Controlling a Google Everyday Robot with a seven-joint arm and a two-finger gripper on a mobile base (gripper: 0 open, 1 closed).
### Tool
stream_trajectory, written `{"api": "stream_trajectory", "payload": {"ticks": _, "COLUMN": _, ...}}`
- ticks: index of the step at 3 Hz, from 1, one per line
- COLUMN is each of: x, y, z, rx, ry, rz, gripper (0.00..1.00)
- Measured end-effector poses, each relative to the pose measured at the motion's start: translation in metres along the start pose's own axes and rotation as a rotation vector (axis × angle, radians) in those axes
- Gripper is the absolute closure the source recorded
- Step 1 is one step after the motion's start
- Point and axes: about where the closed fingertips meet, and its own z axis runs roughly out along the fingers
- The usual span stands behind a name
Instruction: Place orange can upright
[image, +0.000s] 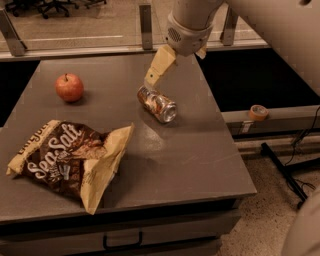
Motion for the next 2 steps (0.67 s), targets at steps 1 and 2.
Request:
{"api": "stream_trajectory", "payload": {"ticks": 1, "x": -0.002, "y": 0.008, "z": 0.025, "rx": -0.008, "ry": 0.064, "rz": 0.035, "gripper": 0.00}}
{"api": "stream_trajectory", "payload": {"ticks": 2, "x": -0.008, "y": 0.017, "z": 0.042, "rx": 0.014, "ry": 0.112, "rz": 0.061, "gripper": 0.00}}
